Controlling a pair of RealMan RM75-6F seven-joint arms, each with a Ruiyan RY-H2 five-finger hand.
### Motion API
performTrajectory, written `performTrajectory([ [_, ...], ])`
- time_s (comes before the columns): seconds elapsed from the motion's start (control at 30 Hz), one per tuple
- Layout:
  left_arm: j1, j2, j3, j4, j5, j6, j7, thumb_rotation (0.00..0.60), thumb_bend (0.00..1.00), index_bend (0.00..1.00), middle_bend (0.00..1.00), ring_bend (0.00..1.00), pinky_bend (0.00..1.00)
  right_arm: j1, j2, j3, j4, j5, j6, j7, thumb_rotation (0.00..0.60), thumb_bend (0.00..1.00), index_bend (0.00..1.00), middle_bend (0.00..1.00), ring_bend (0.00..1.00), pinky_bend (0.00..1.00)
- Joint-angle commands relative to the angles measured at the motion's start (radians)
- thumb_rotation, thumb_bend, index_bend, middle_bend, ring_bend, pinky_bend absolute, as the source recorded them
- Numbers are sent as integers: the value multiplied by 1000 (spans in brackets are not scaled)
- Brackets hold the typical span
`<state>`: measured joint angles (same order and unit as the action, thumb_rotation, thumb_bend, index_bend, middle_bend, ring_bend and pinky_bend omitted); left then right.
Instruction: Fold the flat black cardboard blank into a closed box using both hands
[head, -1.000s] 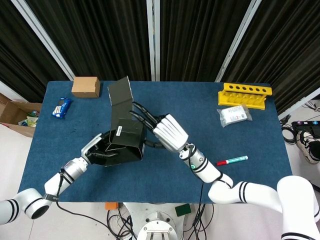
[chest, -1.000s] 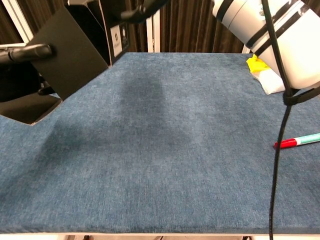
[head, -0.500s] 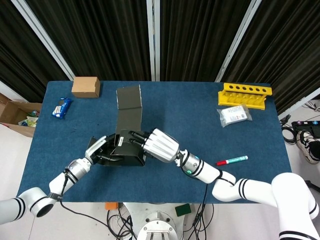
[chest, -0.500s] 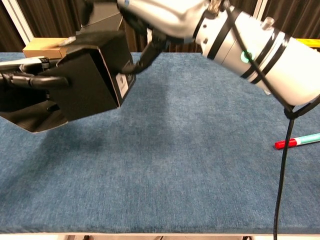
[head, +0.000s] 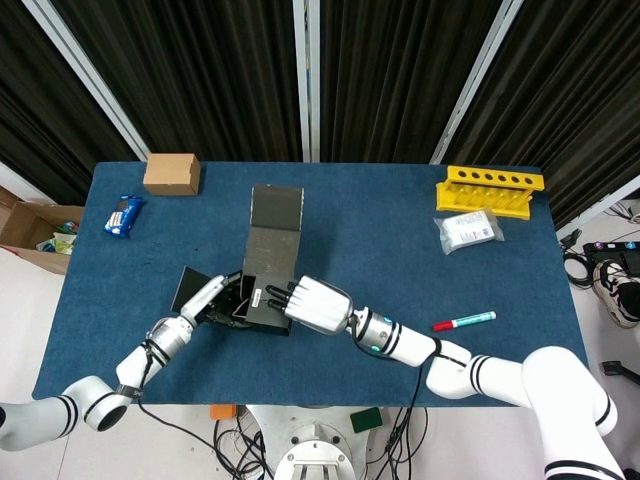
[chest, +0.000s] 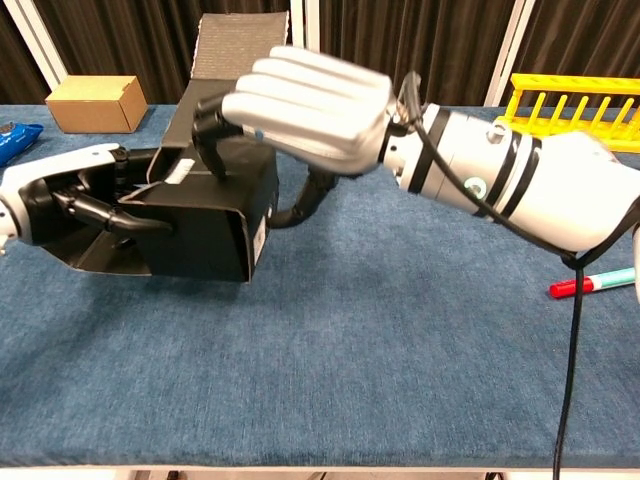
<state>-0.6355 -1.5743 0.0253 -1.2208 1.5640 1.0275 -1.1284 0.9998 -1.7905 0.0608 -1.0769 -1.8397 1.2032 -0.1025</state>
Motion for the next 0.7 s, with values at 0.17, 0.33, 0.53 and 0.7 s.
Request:
performTrajectory([
  [0.17, 9, -75, -2, 86, -30, -30, 68, 565, 41, 257, 238, 545, 782, -5, -90, -50, 157, -39, 35, 25, 600, 5, 492, 339, 737, 1000],
  [0.33, 4, -75, -1, 95, -33, -50, 58, 563, 42, 251, 230, 545, 782, -5, -130, -55, 234, -38, 49, 47, 600, 5, 479, 330, 737, 1000],
  [0.53, -4, -72, 8, 102, -20, -63, 57, 556, 42, 232, 216, 545, 781, 18, -167, -55, 315, -42, 57, 72, 600, 5, 468, 326, 737, 1000],
  [0.7, -5, -75, 15, 112, -11, -64, 75, 519, 42, 217, 205, 545, 781, 43, -194, -52, 368, -45, 67, 85, 600, 20, 467, 324, 737, 1000],
])
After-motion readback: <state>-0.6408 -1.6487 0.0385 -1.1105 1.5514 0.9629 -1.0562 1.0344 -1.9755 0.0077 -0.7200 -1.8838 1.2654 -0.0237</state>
